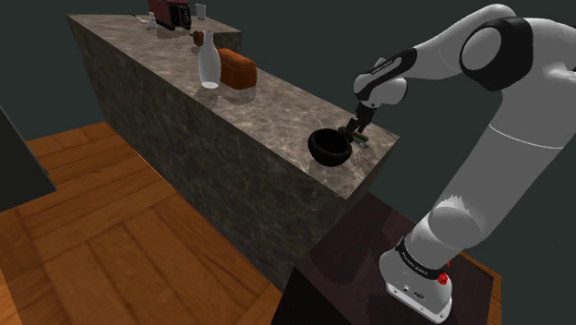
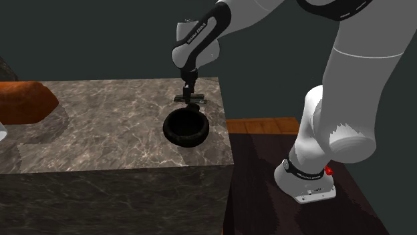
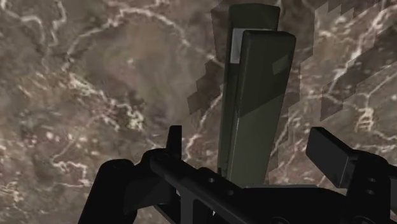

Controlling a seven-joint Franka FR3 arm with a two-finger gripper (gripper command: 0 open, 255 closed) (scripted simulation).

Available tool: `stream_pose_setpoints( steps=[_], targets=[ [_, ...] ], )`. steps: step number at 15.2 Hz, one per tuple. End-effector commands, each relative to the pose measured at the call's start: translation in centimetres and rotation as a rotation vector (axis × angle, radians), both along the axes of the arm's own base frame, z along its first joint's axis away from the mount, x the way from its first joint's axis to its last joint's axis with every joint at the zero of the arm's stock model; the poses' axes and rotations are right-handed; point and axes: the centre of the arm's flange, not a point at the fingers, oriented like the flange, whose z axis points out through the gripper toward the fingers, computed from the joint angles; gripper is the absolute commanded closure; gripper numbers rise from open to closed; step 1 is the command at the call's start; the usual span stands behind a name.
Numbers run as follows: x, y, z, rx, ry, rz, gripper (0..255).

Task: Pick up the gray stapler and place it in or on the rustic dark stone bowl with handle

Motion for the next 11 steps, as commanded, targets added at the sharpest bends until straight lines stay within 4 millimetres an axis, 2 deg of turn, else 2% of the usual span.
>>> stream_pose_setpoints(
  steps=[1,10,11],
  targets=[
    [0.00,0.00,0.00,0.000,0.000,0.000,255],
    [0.00,0.00,0.00,0.000,0.000,0.000,255],
    [-0.01,0.00,0.52,0.000,0.000,0.000,255]
  ],
)
